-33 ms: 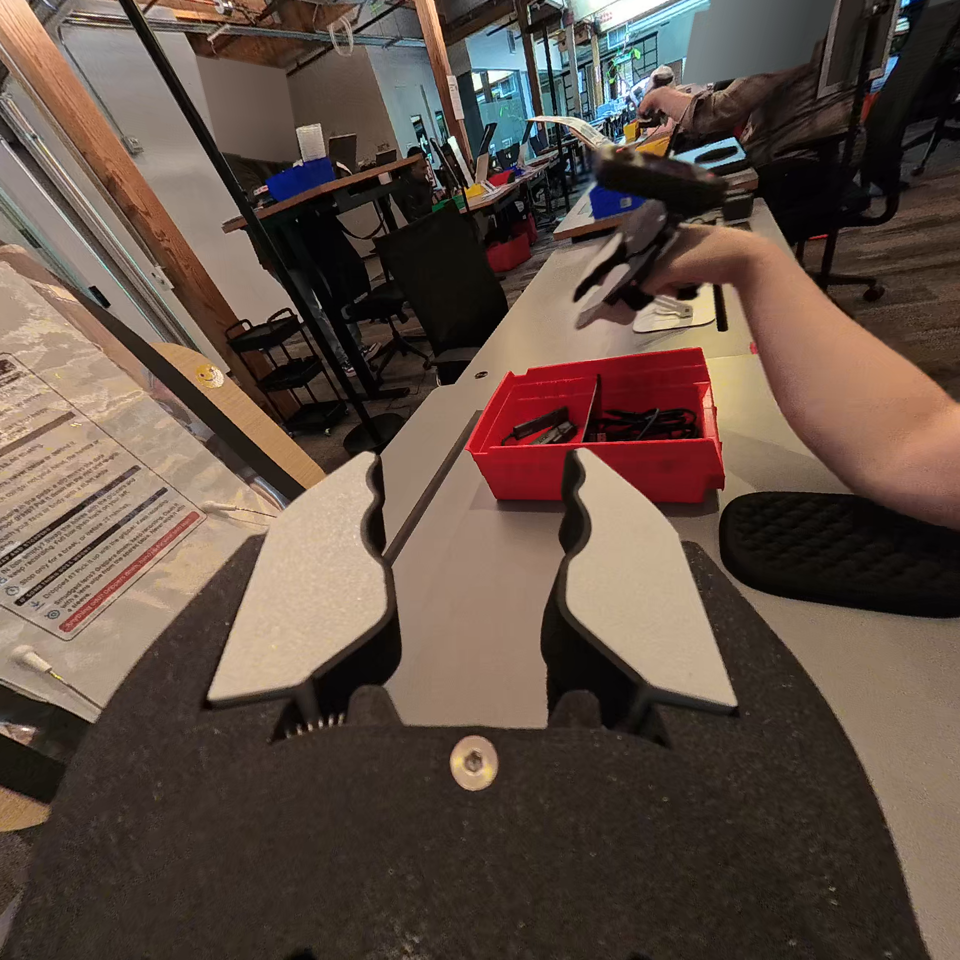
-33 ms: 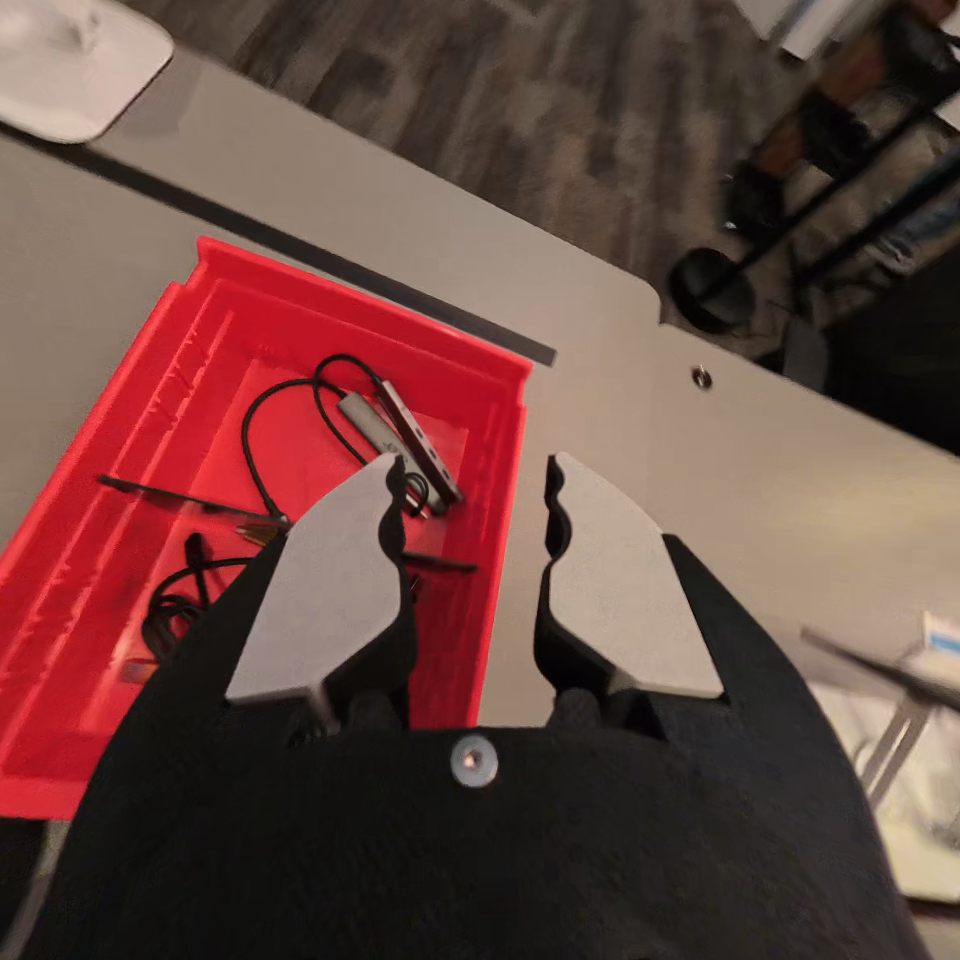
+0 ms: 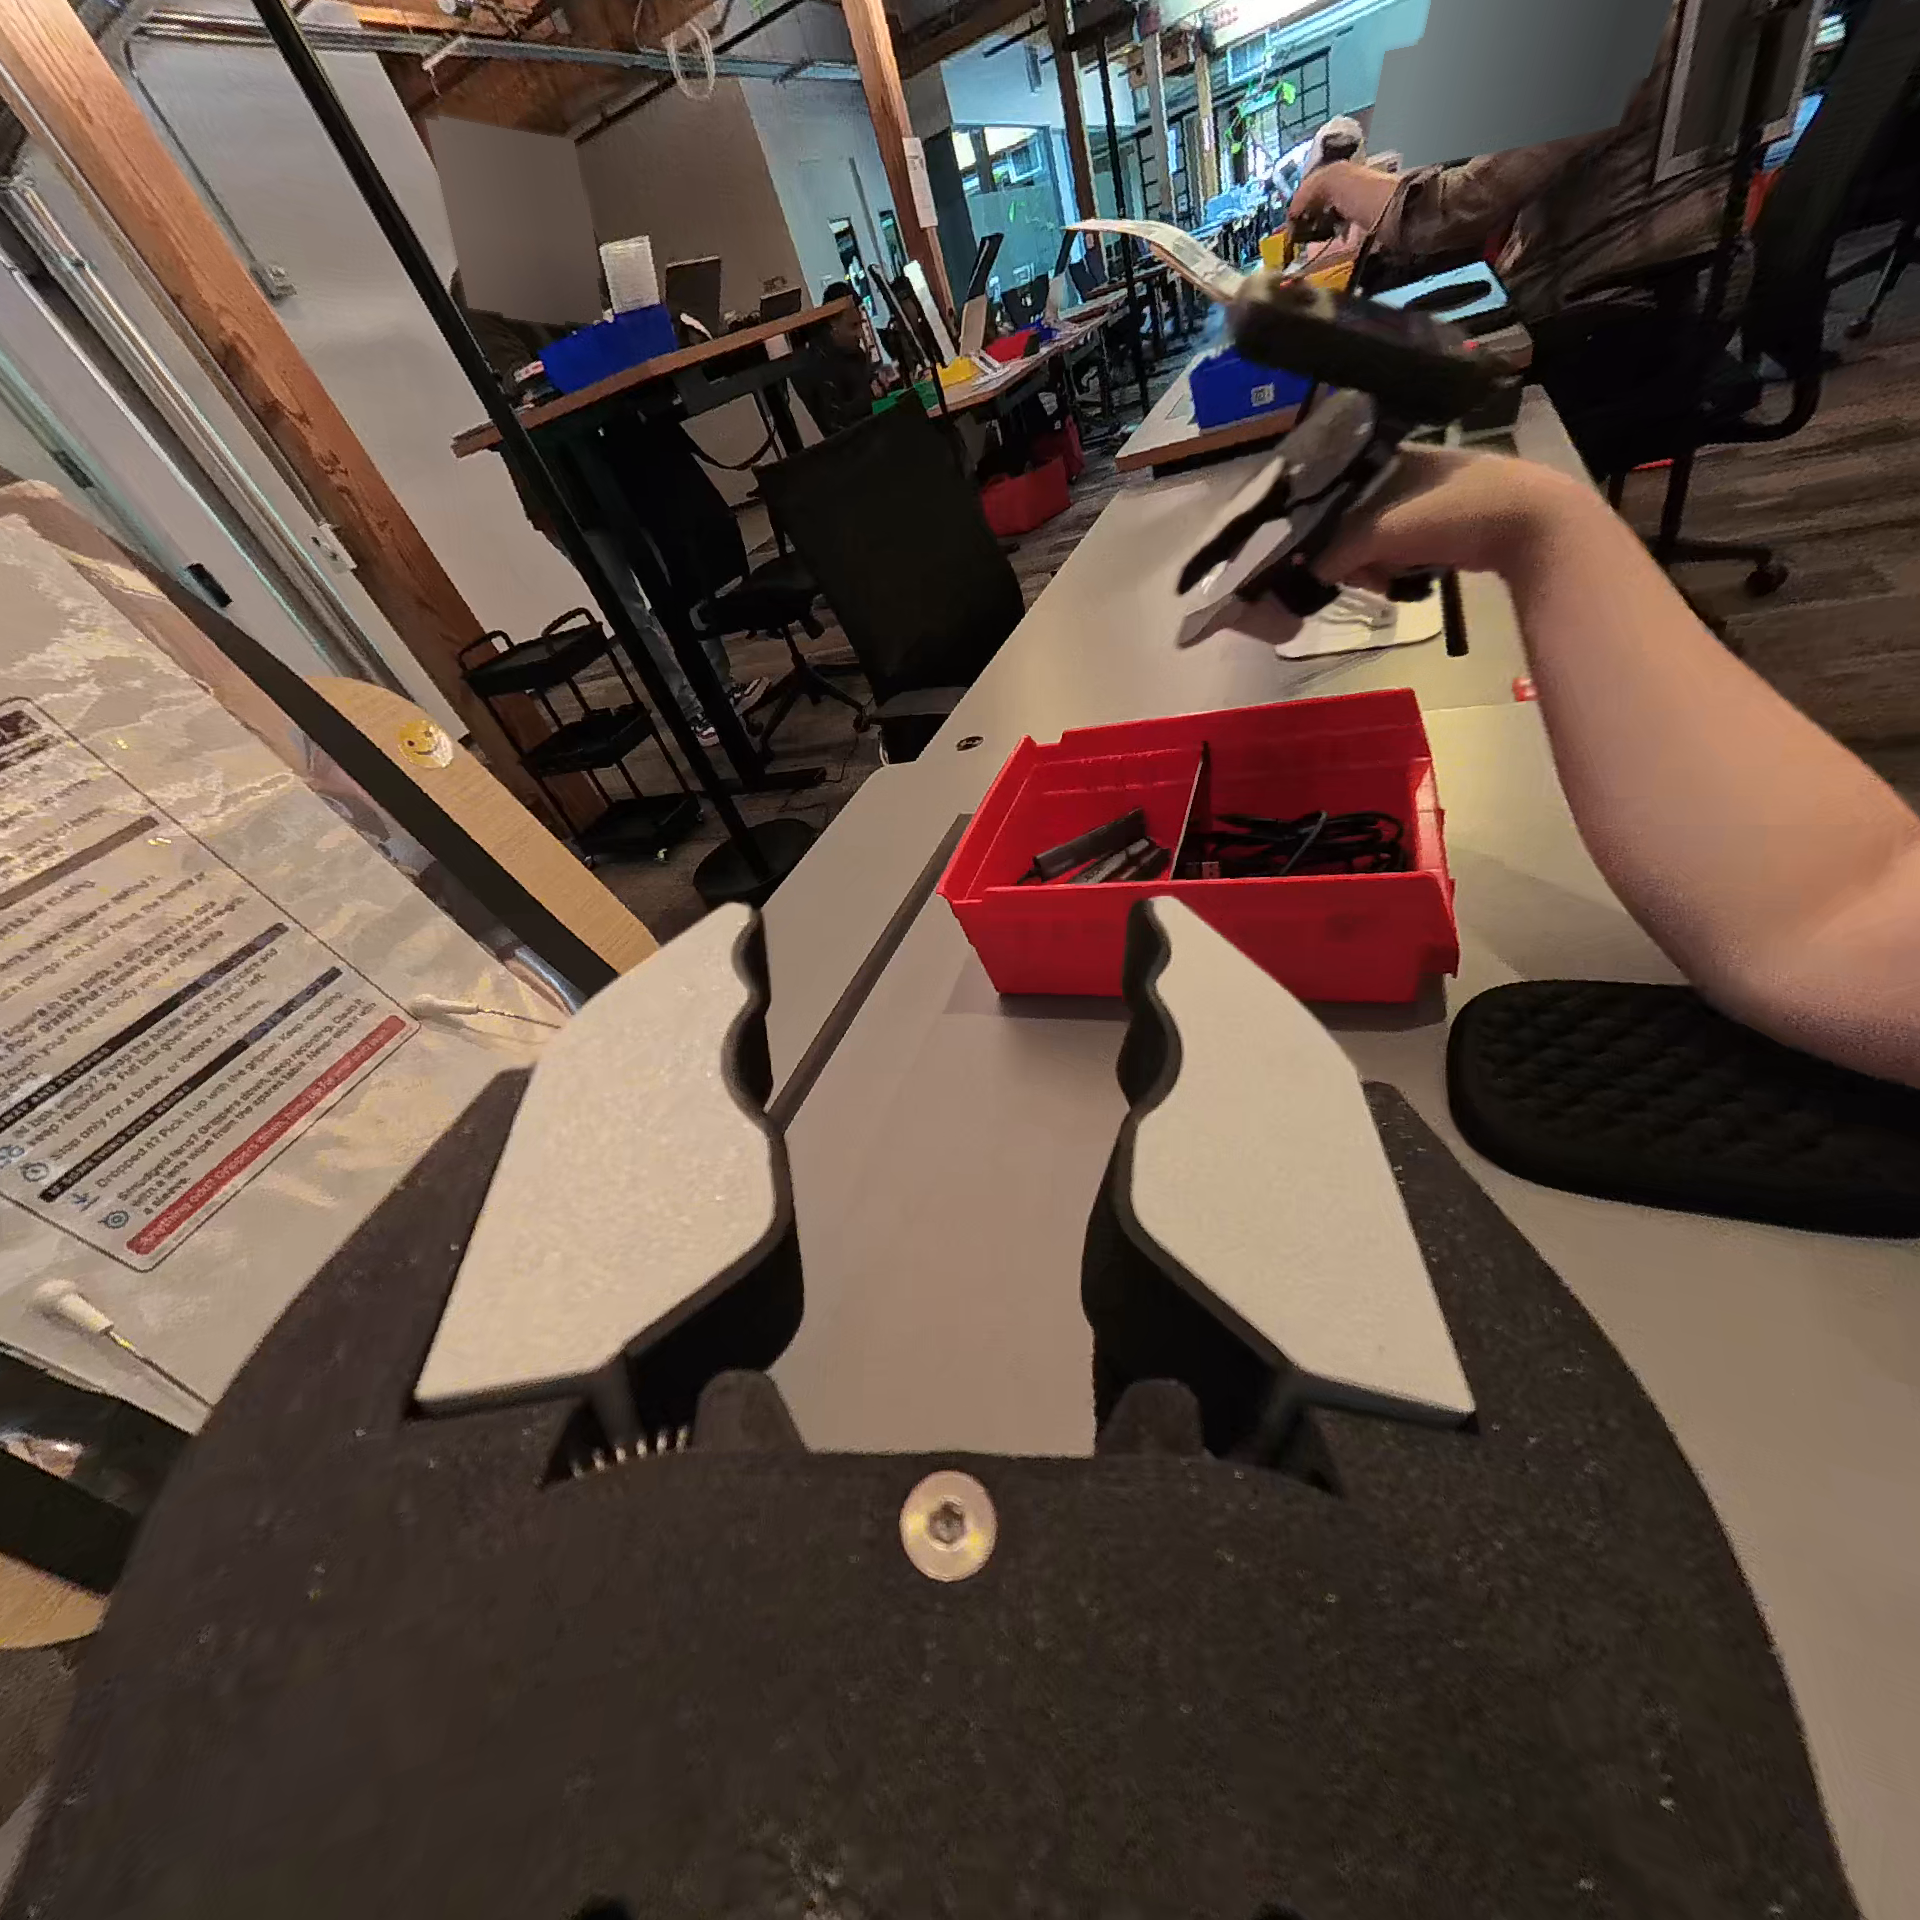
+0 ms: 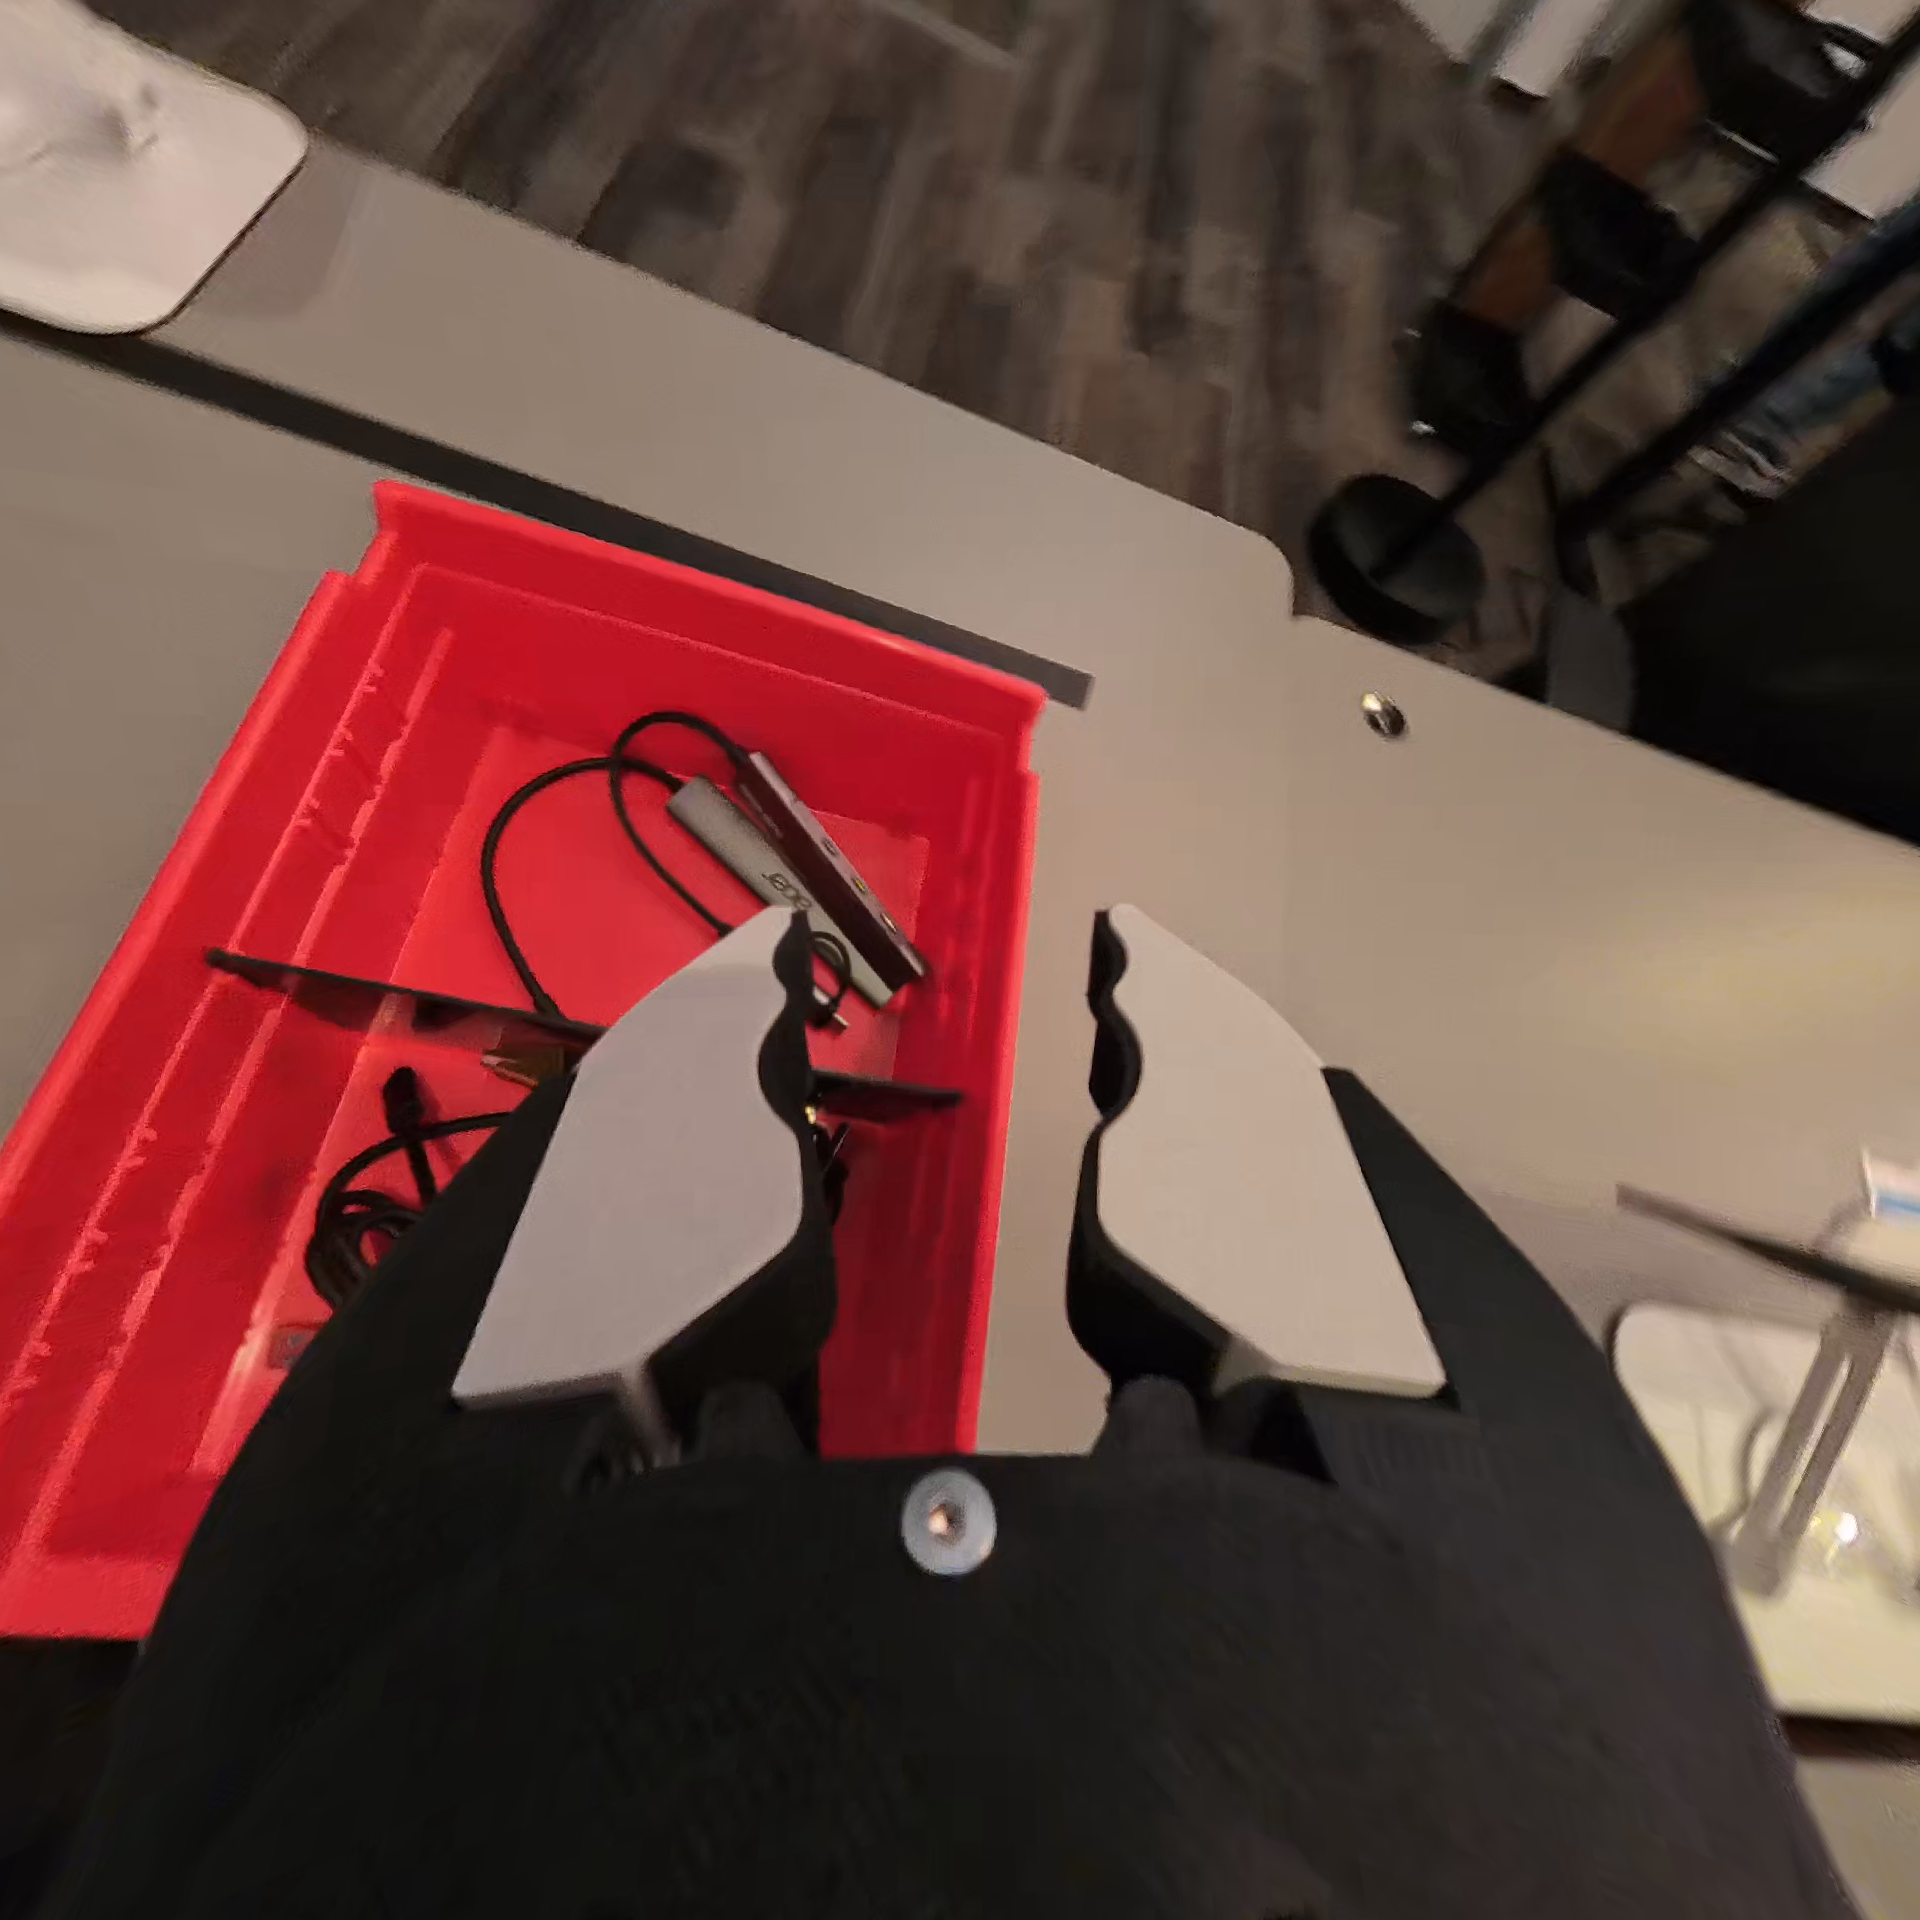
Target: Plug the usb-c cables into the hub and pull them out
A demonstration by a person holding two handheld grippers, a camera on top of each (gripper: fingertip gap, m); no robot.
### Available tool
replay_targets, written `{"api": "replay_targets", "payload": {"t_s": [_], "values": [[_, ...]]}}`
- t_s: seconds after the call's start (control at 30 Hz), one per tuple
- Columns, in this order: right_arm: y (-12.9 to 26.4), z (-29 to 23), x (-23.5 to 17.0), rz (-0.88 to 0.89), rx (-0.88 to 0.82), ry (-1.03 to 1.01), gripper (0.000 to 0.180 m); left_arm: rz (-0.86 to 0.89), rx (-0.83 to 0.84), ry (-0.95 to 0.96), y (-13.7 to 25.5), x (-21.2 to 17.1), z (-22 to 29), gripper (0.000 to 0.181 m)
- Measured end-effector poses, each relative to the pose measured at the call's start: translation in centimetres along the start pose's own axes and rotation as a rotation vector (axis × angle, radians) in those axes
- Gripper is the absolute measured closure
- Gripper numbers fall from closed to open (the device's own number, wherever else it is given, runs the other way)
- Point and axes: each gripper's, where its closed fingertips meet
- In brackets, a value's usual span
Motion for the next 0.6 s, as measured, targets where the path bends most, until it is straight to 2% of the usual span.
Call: {"api": "replay_targets", "payload": {"t_s": [0.07,0.17,0.23,0.33,0.43,0.47,0.5,0.57,0.6], "values": [[0.7,0.3,-1.5,0.041,-0.062,-0.052,0.133,-0.026,0.016,-0.016,-0.3,-0.4,0.0,0.116],[1.3,2.6,-4.8,-0.144,-0.18,-0.069,0.131,-0.079,0.05,-0.042,-0.7,-1.2,-0.2,0.115],[0.2,1.9,-6.8,-0.171,-0.068,-0.093,0.131,-0.087,0.08,-0.049,-0.7,-1.2,-0.5,0.117],[-1.1,1.0,-11.6,-0.318,0.094,-0.229,0.135,-0.097,0.12,-0.028,-0.4,-0.9,-1.2,0.116],[-3.0,0.4,-14.6,-0.396,0.218,-0.326,0.141,-0.149,0.247,-0.042,0.8,-1.3,-3.5,0.118],[-3.5,0.1,-15.3,-0.423,0.263,-0.371,0.152,-0.177,0.295,-0.047,1.6,-1.5,-4.4,0.118],[-3.8,-0.9,-15.7,-0.455,0.339,-0.437,0.171,-0.197,0.327,-0.033,2.6,-1.4,-4.9,0.117],[-3.8,-1.4,-15.7,-0.48,0.371,-0.536,0.172,-0.185,0.387,0.054,5.2,-0.5,-5.7,0.119],[-3.8,-1.7,-15.7,-0.484,0.372,-0.521,0.172,-0.169,0.436,0.107,6.8,0.1,-6.3,0.119]]}}
Point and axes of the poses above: each gripper's, where its closed fingertips meet, y back along the fingers, x out of its top, z = x × y across the jaws, and after that the axes turned 14 degrees about x, right-handed
